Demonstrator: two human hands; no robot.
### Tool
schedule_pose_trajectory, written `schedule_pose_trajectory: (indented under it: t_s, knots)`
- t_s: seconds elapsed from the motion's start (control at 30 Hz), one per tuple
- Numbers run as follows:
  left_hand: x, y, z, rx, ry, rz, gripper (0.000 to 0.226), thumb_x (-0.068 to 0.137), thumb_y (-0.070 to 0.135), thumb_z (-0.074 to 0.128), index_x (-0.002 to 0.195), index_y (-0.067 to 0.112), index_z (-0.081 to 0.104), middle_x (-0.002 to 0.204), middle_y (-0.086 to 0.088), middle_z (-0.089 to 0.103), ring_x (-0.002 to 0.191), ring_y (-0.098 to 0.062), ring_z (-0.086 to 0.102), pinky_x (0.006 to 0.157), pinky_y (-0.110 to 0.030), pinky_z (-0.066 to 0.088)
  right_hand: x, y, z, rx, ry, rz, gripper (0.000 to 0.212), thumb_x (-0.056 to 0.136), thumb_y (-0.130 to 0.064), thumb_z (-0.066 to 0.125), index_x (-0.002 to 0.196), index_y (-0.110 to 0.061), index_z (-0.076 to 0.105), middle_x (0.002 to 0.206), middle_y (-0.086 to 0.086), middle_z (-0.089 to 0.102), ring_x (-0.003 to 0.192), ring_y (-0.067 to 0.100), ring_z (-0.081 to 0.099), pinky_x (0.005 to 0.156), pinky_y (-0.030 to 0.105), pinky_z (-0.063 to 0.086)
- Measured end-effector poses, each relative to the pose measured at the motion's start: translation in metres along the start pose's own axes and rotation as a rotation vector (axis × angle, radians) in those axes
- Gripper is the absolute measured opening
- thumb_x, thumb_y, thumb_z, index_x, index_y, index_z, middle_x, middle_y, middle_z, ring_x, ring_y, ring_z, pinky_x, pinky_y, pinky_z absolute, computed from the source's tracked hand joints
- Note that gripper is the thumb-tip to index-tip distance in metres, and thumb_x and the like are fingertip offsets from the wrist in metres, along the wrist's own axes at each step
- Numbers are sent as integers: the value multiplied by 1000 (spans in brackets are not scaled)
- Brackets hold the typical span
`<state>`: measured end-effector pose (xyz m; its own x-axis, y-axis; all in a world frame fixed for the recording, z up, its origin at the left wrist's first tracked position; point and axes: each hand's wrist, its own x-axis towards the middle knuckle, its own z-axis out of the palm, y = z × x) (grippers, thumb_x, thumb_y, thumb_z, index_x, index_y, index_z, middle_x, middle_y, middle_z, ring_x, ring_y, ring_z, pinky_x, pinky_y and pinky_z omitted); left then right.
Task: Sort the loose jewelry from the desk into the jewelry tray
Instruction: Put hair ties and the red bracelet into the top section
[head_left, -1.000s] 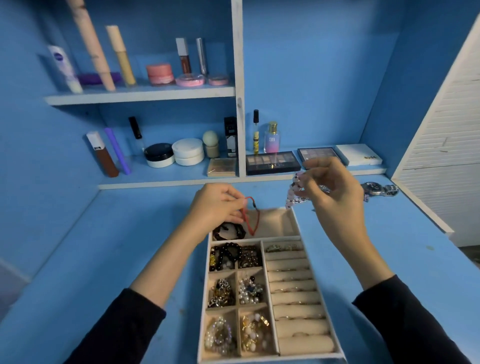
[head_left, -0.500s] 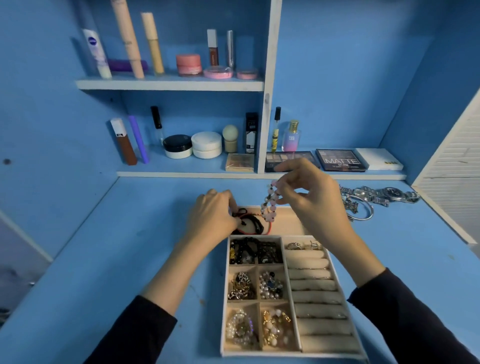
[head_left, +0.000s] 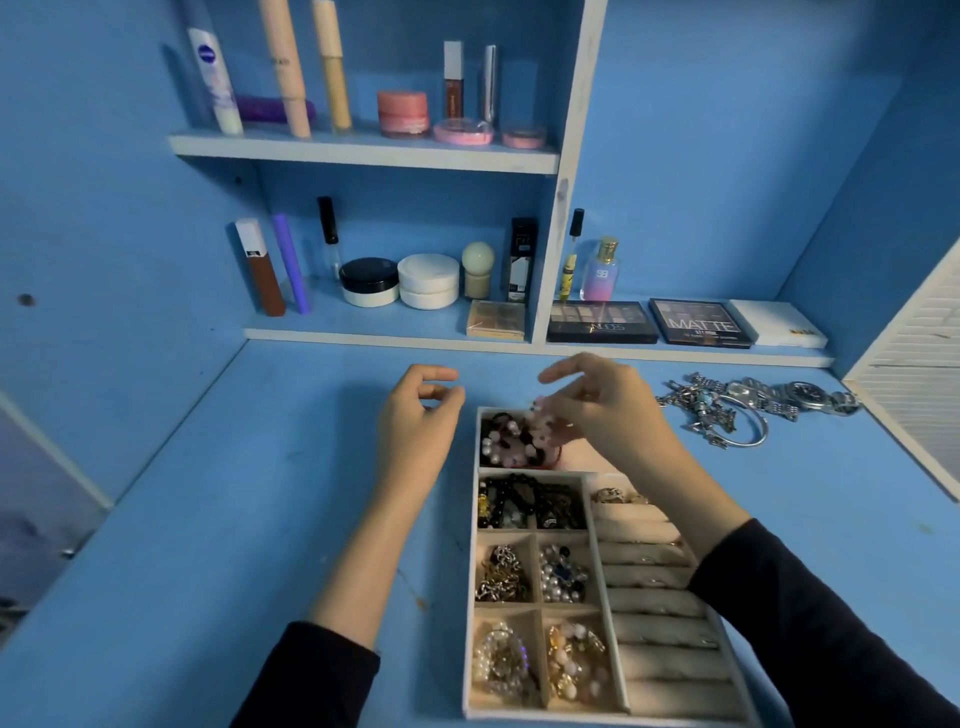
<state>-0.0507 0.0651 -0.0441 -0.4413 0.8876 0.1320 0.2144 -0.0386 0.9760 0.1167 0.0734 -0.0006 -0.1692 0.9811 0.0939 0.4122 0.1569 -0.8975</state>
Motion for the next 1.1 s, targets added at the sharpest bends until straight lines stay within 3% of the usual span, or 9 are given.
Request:
schedule_pose_trajectory:
  t_s: [0.07,0.2,0.47,0.57,0.7,0.8,0.93,1.07,1.1]
  knots:
    - [0,-1,1,1,-14,-10,13,84,12,59,86,25,61,76,9,58,57,-9,46,53,-26,37,1,10,-1,-168,23,16,10,82,-11,67,86,-18,63,75,9,71,63,25,67,73,41,56]
    - [1,-3,2,16,-34,-4,15,84,13,58,85,28,60,79,10,59,61,-8,47,54,-25,38,-1,14,-2,-350,-26,16,9,82,-12,67,79,-20,65,73,5,70,52,11,62,59,24,54]
    - [2,-4,0,28,-41,-17,13,85,15,58,89,26,61,82,9,60,61,-4,47,49,-9,36,-2,15,4,-460,-28,40,21,82,-8,63,95,-21,74,70,-4,62,66,15,60,57,19,45]
    - [1,-4,1,30,-49,-23,13,85,15,58,90,26,61,84,8,60,62,-4,48,54,-15,38,0,16,7,-441,-41,9,22,84,-8,61,97,-20,74,82,0,69,70,11,59,51,5,39]
    - [0,-2,0,37,-40,-16,13,85,14,57,90,26,62,82,9,60,57,1,48,48,-7,35,1,16,10,-474,-74,-27,27,86,-7,59,105,-20,71,97,4,70,73,10,54,51,-2,35]
    - [-1,0,-1,63,-38,11,13,85,14,57,90,25,62,82,10,60,51,7,46,46,-6,34,-2,16,8,-486,-85,-57,27,85,-8,59,106,-21,71,95,0,70,77,7,52,53,-2,34]
    - [-9,4,0,76,-49,71,12,85,12,58,89,22,63,79,11,60,49,1,43,48,-7,35,-8,15,-3,-461,-59,-123,21,85,-11,61,99,-21,72,80,-7,66,72,5,56,58,2,38]
    - [-18,11,8,139,-110,141,14,85,13,58,86,26,64,82,11,63,58,-7,51,54,-11,40,-16,22,-25,-407,83,-172,12,83,-15,66,91,-19,73,78,-3,68,73,12,61,67,17,46]
    - [-20,15,11,166,-131,162,15,85,13,58,85,27,63,84,11,64,63,-7,55,58,-13,41,-17,25,-32,-380,132,-165,12,81,-12,66,88,-18,73,75,-4,67,71,12,60,66,14,45]
